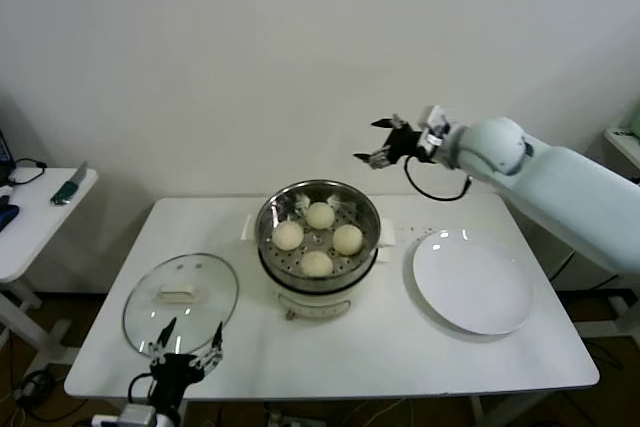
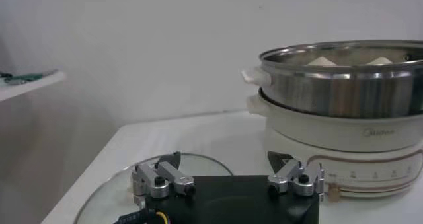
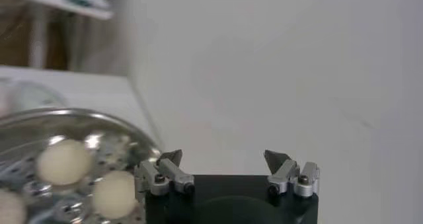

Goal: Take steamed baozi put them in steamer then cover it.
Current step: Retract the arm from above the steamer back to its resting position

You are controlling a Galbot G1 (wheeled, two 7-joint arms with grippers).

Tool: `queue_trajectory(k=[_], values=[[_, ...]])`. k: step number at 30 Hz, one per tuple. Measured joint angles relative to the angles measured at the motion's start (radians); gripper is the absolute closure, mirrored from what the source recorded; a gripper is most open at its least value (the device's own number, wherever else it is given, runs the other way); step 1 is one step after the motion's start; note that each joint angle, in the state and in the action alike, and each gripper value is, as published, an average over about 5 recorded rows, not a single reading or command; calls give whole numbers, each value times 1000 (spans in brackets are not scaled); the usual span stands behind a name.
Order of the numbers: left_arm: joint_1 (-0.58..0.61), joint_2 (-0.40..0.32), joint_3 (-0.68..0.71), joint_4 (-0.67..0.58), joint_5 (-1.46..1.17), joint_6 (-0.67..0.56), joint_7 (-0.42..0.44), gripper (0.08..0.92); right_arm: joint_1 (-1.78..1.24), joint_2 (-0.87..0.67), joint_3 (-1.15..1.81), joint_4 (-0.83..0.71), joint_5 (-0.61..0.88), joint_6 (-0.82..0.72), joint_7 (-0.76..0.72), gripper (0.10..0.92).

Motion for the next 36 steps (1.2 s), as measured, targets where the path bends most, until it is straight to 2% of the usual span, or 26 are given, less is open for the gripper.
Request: queue_trajectory(k=[7,14,22,28,36], values=[[-19,3,7,17,31,-18,-4,177,-340,-111,336,88,-47,68,111,203],[-42,3,10,20,68,-36,-21,177,-748,-115,720,149,-92,188,147,203],[-71,13,10,39,105,-56,-42,177,-1151,-20,1083,187,-146,351,145,203],[-91,28,3,57,128,-71,-64,177,-1370,81,1251,193,-173,456,132,203],[-122,76,-7,104,268,-109,-181,177,-1561,224,1336,177,-196,557,131,203]])
